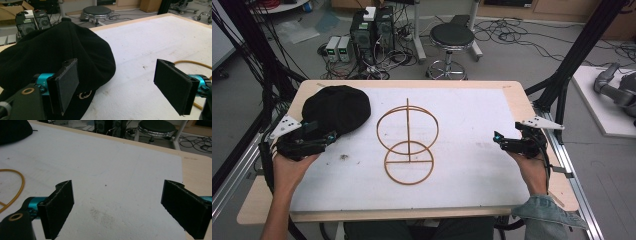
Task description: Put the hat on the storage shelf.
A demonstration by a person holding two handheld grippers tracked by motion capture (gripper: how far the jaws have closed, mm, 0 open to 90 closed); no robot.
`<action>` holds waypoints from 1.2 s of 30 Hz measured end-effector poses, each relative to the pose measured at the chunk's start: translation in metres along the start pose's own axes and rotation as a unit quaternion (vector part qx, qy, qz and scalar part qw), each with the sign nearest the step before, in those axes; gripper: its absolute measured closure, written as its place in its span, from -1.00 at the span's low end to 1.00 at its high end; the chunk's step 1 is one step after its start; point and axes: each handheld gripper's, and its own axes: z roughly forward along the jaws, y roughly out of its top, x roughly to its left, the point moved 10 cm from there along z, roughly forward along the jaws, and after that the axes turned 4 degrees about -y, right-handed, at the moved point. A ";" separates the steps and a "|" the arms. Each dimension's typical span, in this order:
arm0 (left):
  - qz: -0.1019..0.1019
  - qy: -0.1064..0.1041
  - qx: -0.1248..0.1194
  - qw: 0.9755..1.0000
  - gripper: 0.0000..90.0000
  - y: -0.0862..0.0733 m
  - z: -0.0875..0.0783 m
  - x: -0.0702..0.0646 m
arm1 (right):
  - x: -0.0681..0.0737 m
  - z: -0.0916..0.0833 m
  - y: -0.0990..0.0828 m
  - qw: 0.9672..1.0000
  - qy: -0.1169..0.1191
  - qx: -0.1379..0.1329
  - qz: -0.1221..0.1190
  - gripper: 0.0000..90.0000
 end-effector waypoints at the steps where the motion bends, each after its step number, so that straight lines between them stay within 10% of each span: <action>1: 0.003 0.000 0.001 1.000 -0.55 0.000 0.000 0.000 | -0.001 -0.002 -0.001 1.000 -0.002 -0.001 0.003 -0.76; 36: 0.032 0.029 -0.020 0.999 -0.57 0.059 0.050 0.049 | -0.003 -0.005 -0.005 1.000 -0.009 0.003 0.002 -0.76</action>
